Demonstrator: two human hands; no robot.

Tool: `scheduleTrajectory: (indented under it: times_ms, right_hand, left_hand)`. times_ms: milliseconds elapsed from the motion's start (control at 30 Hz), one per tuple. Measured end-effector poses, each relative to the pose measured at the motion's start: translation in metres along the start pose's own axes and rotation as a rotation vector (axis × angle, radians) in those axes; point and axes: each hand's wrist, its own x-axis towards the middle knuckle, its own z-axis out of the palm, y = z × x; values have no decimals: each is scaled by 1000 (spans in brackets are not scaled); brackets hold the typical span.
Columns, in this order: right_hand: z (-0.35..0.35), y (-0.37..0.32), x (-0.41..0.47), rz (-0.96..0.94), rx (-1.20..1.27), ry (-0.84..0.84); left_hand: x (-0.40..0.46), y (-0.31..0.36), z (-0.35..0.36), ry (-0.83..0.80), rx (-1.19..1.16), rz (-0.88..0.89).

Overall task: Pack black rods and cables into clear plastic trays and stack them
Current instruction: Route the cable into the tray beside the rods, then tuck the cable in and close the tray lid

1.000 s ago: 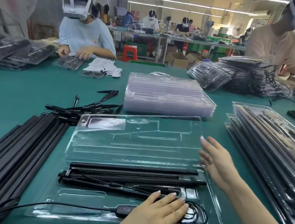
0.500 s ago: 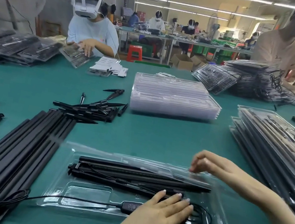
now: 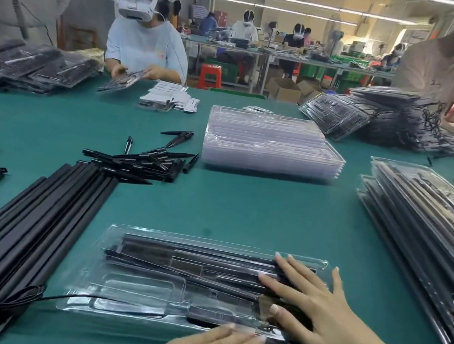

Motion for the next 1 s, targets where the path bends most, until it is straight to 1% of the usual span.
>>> scheduleTrajectory:
  times_ms: [33, 67, 100, 133, 167, 200, 233, 267, 300, 333, 367, 400, 533, 700, 767, 900, 1000]
  right_hand:
    - [3, 1, -1, 1, -25, 6]
    - [6, 1, -1, 5, -53, 14]
    - [9, 2, -1, 11, -71, 22]
    - [10, 2, -1, 15, -81, 28]
    - [11, 1, -1, 15, -90, 29]
    - [11, 1, -1, 11, -103, 26]
    - [10, 1, -1, 8, -119, 19]
    - [10, 1, -1, 7, -133, 11]
    - [9, 0, 0, 5, -138, 4]
    - [8, 0, 0, 4, -137, -4]
    - [7, 0, 0, 2, -133, -13]
    - [8, -1, 0, 0, -129, -17]
    - [10, 1, 1, 4, -111, -10]
    - [9, 1, 2, 1, -81, -33]
    - [11, 0, 3, 10, -78, -21]
    - [12, -1, 3, 4, -77, -20]
    - [11, 1, 4, -6, -63, -20]
  left_hand:
    - [-3, 4, -8, -122, -197, -100]
    - [-6, 5, -6, -15, -402, -239]
    - [-11, -4, -11, 127, -477, -207]
    - [-12, -9, -25, 326, -358, -254]
    - [-32, -27, -26, 437, -423, -161]
    - [-55, -50, -28, 480, -427, -163]
    - [-84, -77, -33, 438, -413, -284]
    - [-83, -94, -37, 313, -433, -402]
    - [-76, -108, -37, 202, -387, -522]
    - [-65, -111, -25, 69, -334, -570]
    - [-60, -114, -11, -56, -280, -567]
    - [-58, -115, 2, -134, -284, -572]
    - [-62, -121, 32, -158, -375, -597]
    - [-61, -121, 32, -182, -436, -602]
    - [-60, -120, 28, -210, -418, -542]
    - [-55, -121, 18, -252, -337, -334]
    - [-23, -116, 1, -88, -244, -269]
